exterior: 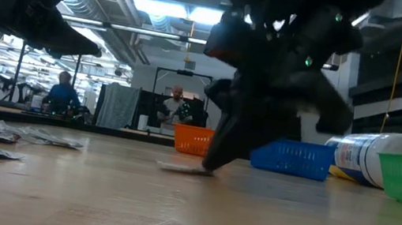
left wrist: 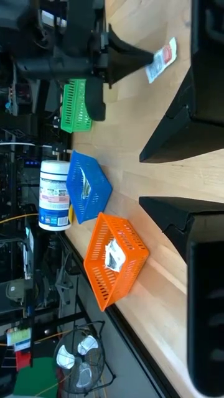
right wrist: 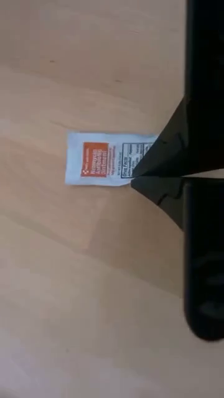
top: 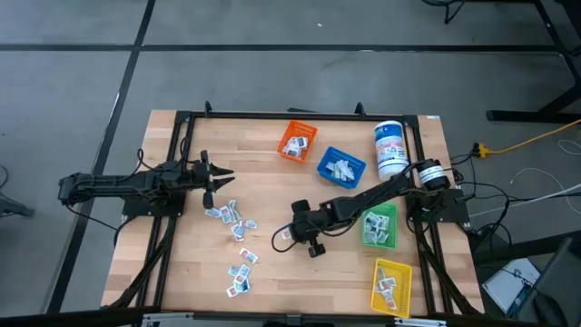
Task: Pick & Place First Aid Supplies
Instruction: Put the orange ointment pack into the yellow basket
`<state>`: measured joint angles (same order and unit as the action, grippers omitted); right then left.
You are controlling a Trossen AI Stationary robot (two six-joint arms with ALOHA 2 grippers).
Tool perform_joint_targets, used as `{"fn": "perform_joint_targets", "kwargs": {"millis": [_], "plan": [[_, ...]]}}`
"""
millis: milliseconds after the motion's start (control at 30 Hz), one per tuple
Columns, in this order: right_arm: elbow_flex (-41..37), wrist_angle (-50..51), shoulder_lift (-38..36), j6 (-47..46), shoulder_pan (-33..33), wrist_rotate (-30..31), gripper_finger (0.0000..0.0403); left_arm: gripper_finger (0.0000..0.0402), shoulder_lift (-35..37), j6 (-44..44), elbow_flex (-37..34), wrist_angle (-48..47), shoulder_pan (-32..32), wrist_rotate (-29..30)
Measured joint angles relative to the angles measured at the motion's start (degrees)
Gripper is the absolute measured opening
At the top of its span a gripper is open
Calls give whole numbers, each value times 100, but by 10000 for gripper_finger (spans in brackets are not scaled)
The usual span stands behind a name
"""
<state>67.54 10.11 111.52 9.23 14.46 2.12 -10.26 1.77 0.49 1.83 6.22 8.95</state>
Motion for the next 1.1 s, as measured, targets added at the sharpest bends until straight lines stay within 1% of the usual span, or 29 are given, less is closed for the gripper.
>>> {"fn": "perform_joint_targets", "kwargs": {"millis": [133, 367, 667, 767, 1000, 1100], "plan": [[23, 142, -256, -112, 17, -36, 2, 91, -3, -1, -2, 8, -1, 8], [36, 422, -709, -579, 33, -28, 1, 93, -12, 0, -1, 6, -1, 9], [38, 468, -800, -1418, 33, -17, 1, 93, -13, -1, -2, 6, -1, 10], [38, 833, -931, -1640, 45, 167, 0, 92, -13, -1, -2, 6, -1, 10], [43, 1673, -1394, -2107, 221, 231, 0, 93, -13, -1, -2, 6, -1, 13], [43, 2031, -1675, -2353, 351, 454, 0, 93, -13, 2, -2, 6, -1, 13]]}}
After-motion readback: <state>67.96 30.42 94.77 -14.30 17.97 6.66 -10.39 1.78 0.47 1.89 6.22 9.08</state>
